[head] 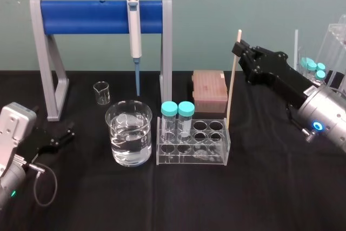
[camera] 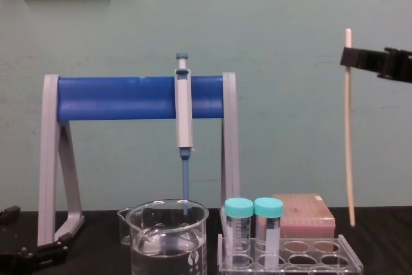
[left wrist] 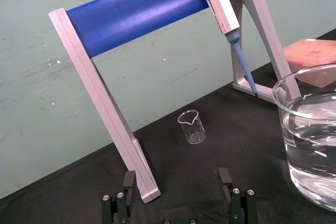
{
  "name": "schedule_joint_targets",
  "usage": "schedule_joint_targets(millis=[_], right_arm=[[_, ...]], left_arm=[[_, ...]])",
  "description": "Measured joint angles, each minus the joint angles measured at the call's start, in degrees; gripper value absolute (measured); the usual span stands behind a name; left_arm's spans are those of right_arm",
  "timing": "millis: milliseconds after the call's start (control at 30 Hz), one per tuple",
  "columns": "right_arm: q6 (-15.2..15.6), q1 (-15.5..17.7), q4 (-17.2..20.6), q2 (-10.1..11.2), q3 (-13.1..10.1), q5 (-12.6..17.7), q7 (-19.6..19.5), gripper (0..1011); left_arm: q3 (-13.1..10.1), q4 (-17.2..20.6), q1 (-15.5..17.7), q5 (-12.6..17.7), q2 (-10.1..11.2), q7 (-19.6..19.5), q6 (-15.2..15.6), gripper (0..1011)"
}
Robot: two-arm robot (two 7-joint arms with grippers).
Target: Hold the thermometer with one hand and immerse one end into the beaker, then reinsert it into the test tube rack.
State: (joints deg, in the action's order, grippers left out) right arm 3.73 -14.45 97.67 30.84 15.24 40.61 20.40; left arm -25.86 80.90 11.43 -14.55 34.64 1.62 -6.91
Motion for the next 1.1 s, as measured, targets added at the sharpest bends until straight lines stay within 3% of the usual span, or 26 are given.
schedule_joint_targets(millis=[267,700,1100], right_arm=[[-2.0,0.7,-2.5,-1.2,0.0,-0.8,0.6,38],[-5.7,-0.6,-8.2,-4.1,0.6,-1.1,4.0,38],[-7.6,-2.1,-12.8,-5.2,1.4,-2.6,6.2,38]], left_arm=[[0.0,0.0,0.0,0.0,0.0,0.0,0.0,1004],[0.0,0.0,0.0,0.0,0.0,0.0,0.0,1004],[0.0,0.0,0.0,0.0,0.0,0.0,0.0,1004]])
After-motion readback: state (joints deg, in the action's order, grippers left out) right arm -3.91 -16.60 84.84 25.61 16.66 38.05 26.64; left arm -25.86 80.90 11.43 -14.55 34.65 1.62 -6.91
